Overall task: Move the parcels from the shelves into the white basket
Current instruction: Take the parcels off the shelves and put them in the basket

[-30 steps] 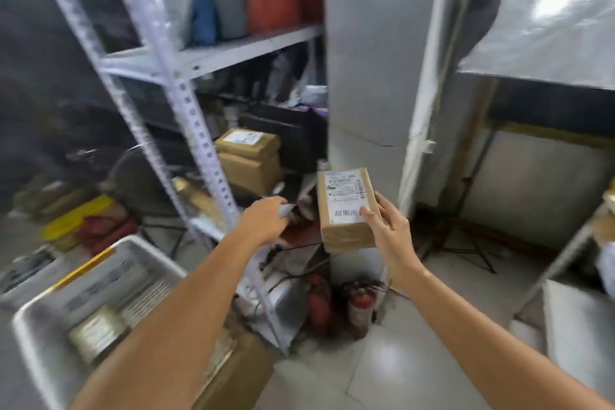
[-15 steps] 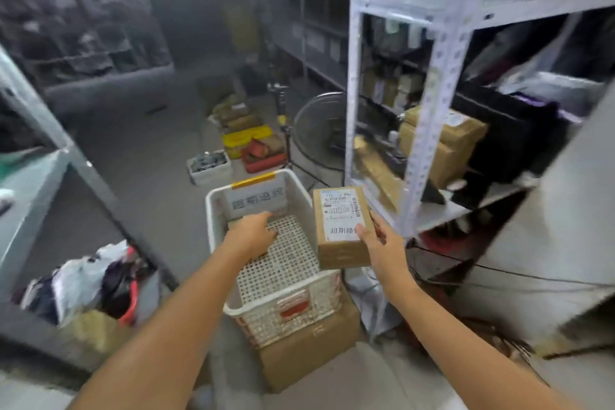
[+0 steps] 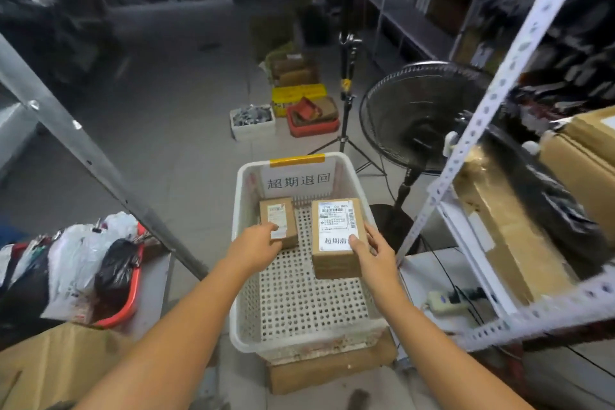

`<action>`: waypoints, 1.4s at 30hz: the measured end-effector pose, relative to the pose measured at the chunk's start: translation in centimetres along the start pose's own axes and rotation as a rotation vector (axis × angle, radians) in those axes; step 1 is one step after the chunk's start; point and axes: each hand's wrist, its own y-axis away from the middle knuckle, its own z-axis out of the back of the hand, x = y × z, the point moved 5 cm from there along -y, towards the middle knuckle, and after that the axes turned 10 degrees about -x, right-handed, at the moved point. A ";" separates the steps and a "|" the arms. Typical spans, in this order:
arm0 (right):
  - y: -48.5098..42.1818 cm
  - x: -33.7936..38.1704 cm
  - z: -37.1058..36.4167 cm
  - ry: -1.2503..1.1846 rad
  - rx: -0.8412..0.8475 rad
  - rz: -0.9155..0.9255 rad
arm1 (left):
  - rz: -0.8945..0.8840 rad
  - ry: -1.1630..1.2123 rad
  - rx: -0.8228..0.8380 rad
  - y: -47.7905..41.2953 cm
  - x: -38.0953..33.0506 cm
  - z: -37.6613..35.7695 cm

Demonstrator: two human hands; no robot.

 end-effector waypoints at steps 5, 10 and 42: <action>-11.4 -4.5 -4.3 0.057 0.026 -0.015 | 0.137 0.020 -0.003 -7.5 3.3 -6.2; -21.2 -11.1 -9.0 0.110 0.047 -0.043 | 0.182 0.030 -0.016 -16.6 7.4 -13.4; -43.3 -33.9 -21.1 0.413 0.184 -0.109 | 0.073 -0.114 -0.003 -38.7 17.8 -32.0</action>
